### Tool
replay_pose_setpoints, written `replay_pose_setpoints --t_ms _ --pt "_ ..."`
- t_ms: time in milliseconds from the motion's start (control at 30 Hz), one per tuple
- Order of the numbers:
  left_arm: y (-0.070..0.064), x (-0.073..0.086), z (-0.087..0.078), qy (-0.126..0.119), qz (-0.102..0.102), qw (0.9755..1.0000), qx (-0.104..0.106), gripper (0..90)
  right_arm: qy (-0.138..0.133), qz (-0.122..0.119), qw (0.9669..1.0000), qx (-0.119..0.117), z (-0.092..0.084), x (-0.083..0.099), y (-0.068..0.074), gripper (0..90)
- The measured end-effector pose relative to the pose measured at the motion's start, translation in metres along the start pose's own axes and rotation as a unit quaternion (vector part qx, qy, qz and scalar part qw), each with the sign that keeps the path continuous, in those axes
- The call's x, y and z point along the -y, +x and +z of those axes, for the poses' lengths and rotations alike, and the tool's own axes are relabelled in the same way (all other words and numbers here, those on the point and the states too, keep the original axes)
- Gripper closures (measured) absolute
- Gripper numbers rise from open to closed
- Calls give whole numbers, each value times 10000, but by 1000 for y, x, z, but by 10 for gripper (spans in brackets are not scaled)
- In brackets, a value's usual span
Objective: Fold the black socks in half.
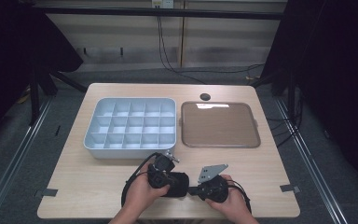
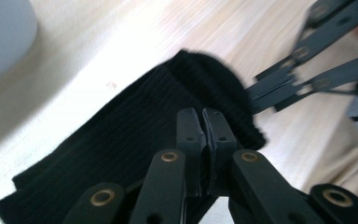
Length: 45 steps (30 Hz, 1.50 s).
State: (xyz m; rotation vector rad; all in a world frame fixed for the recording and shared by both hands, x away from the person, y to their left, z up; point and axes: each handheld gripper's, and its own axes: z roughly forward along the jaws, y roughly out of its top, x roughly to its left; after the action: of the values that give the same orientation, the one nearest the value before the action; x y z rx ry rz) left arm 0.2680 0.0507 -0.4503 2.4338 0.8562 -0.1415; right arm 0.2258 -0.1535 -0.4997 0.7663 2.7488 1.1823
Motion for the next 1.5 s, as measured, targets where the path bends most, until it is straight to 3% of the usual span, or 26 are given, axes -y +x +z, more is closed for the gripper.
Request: replay_pose_setpoints --t_ms 167,367,867,1100,1167,1300,1500 --pt "-4 -5 -3 -131 51 9998 116 864 15 -21 10000 5 0 0 0 900" --pt "-5 -2 13 6 94 9996 283 859 4 -6 10000 0 0 0 0 900" --pt "0 5 23 53 66 9999 151 836 17 -12 10000 10 0 0 0 900" --pt "1 5 18 207 230 9995 -83 834 33 6 10000 11 0 0 1 900" --pt "2 5 18 206 249 9995 -65 828 32 -13 10000 14 0 0 1 900" --pt "3 5 15 212 176 9996 -46 766 33 -37 10000 20 0 -1 1 900" --pt "10 8 3 -4 32 10000 52 638 32 -15 10000 15 0 0 1 900"
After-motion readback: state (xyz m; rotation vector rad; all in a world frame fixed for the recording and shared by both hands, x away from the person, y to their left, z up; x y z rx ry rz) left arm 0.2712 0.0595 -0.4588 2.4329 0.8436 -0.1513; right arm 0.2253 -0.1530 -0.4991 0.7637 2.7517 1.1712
